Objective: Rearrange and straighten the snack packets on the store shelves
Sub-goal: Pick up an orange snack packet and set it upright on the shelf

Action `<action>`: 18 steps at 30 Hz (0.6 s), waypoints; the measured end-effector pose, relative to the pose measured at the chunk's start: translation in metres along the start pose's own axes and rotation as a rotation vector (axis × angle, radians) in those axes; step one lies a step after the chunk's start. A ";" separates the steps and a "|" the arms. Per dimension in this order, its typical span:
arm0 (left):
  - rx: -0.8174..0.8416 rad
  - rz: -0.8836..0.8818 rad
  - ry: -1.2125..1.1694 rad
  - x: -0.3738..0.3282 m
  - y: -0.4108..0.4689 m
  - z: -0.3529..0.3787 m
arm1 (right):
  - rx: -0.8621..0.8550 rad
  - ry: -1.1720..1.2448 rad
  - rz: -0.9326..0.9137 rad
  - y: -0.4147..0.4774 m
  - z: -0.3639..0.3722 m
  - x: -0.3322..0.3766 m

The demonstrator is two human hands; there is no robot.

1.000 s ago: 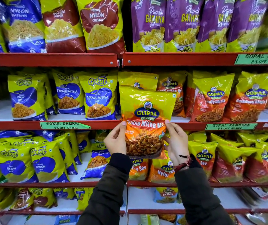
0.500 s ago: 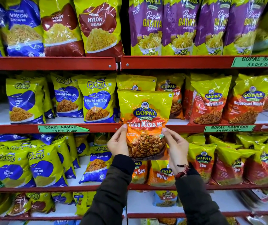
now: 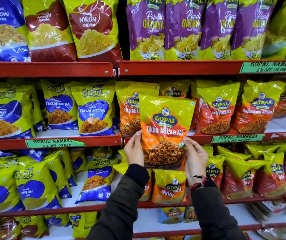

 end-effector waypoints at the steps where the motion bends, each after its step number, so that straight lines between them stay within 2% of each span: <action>1: 0.053 -0.006 0.005 0.000 0.005 0.011 | -0.013 0.013 -0.016 0.009 -0.001 0.005; 4: 0.229 0.021 0.095 0.001 0.019 0.048 | -0.040 0.010 -0.091 0.042 -0.001 0.021; 7: 0.318 0.065 0.272 0.011 0.033 0.078 | -0.046 0.005 -0.168 0.077 0.003 0.035; 12: 0.329 -0.025 0.380 0.033 0.063 0.120 | -0.046 -0.076 -0.282 0.139 0.012 0.038; 18: 0.303 -0.095 0.382 0.067 0.105 0.139 | -0.011 -0.188 -0.220 0.187 0.012 -0.003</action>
Point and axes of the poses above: each hand's wrist, its own y-axis towards the middle knuckle, its own z-axis out of the palm, x = y × z, the point moved 6 cm from there along y, towards the middle knuckle, and after that the axes turned 3 degrees about x, right-handed, at the moved point
